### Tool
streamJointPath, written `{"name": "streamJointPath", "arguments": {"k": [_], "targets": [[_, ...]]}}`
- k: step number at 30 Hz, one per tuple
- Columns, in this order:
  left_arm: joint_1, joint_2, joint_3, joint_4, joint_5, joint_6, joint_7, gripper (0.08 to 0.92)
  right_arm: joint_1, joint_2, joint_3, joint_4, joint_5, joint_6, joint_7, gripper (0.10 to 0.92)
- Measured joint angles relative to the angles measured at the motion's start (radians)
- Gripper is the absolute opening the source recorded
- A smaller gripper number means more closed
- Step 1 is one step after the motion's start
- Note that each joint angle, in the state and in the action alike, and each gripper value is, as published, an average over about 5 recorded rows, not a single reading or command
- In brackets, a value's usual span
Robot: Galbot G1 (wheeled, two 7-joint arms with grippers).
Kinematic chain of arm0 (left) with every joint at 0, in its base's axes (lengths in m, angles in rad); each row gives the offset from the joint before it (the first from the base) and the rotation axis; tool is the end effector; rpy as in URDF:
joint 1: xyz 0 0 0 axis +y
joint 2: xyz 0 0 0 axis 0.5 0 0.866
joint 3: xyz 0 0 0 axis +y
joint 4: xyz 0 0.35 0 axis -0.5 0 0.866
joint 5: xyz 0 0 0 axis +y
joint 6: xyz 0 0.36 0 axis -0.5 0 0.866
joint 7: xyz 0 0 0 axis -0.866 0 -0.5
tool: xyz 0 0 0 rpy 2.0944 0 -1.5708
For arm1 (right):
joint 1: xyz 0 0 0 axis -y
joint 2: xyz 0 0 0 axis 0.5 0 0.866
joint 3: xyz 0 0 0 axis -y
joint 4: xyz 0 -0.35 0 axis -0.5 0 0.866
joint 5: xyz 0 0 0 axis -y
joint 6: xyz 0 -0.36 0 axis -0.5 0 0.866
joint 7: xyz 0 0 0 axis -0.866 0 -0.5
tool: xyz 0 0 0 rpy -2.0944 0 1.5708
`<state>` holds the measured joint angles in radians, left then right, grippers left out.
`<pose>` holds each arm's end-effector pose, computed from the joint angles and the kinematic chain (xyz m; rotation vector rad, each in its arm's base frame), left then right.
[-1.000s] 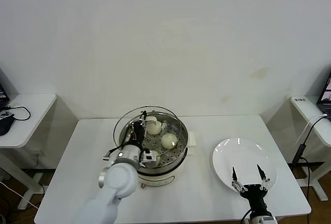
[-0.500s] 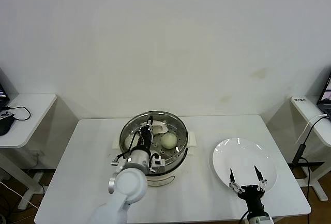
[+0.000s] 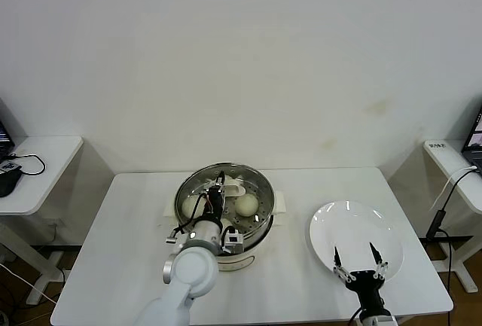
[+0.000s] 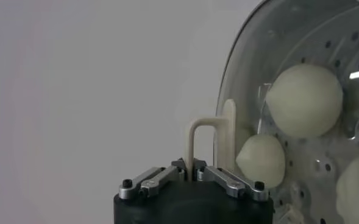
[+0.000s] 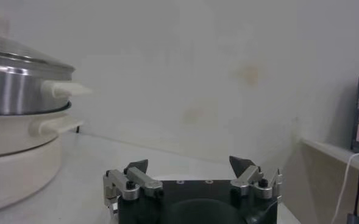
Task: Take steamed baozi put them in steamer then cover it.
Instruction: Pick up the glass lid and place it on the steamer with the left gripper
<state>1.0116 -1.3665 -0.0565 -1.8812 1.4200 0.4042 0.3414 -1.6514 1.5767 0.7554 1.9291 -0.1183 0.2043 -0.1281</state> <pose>0.3154 -0.1024 -0.2553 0.2375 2.2514 2.1590 0.1426 -0.0761 -0.3709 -0.0657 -3.0502 0.3578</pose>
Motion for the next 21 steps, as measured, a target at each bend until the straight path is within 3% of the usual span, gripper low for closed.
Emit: {"name": "streamJointPath", "arguments": {"k": [8, 21], "targets": [[0.005, -0.004, -0.008, 0.004, 0.007, -0.010, -0.008, 0.160, -0.002, 0.000, -0.005, 0.001, -0.002, 0.000, -0.002, 0.823], [0.043, 0.017, -0.019, -0.044, -0.002, -0.027, -0.018, 0.524, -0.008, 0.000, -0.011, 0.007, -0.008, 0.000, -0.004, 0.823]]}}
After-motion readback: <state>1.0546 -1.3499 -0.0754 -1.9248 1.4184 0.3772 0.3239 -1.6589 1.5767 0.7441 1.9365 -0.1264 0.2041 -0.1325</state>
